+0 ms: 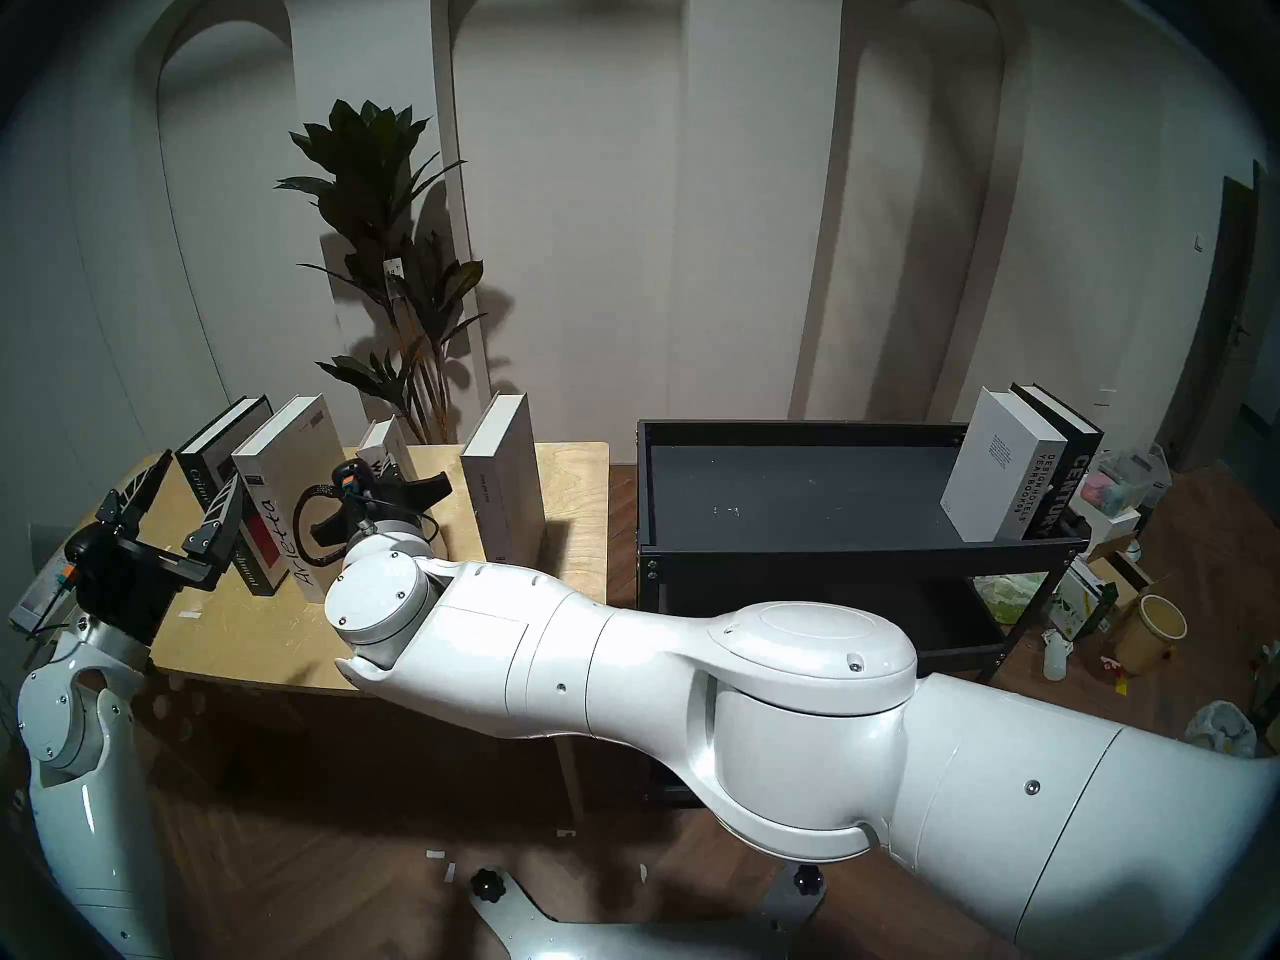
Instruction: Move the books from the display table onto the shelf, standing them upright with spines facing out and tallest at one end
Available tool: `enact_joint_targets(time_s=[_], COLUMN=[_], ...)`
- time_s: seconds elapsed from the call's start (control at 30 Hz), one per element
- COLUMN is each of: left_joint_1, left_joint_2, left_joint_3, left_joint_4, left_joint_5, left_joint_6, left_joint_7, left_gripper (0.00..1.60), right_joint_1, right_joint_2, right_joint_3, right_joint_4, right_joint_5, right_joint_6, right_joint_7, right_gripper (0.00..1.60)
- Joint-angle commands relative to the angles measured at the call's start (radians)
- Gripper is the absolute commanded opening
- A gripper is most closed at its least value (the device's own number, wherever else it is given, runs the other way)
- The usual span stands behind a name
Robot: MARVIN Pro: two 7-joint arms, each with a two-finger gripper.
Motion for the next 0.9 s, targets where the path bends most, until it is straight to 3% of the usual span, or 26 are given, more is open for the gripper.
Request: enact_joint_targets(time_s=[0.0,0.3,0.87], left_joint_1=[-0.008,-0.009,-0.010], left_joint_2=[0.007,0.007,0.007], left_joint_3=[-0.002,-0.002,-0.002], left_joint_4=[-0.018,-0.020,-0.025], left_joint_5=[-0.001,-0.001,0.000], left_joint_6=[-0.005,-0.006,-0.008], left_joint_7=[-0.002,-0.002,-0.002], left_gripper=[1.60,1.60,1.60], right_joint_1=[0.055,0.081,0.199], right_joint_2=[-0.015,-0.015,-0.015], right_joint_3=[0.027,0.042,0.105], right_joint_4=[-0.035,-0.059,-0.137], right_joint_5=[-0.007,-0.011,-0.038], right_joint_6=[-0.018,-0.031,-0.078], right_joint_7=[-0.007,-0.019,-0.095], right_gripper=[0.00,0.00,0.00])
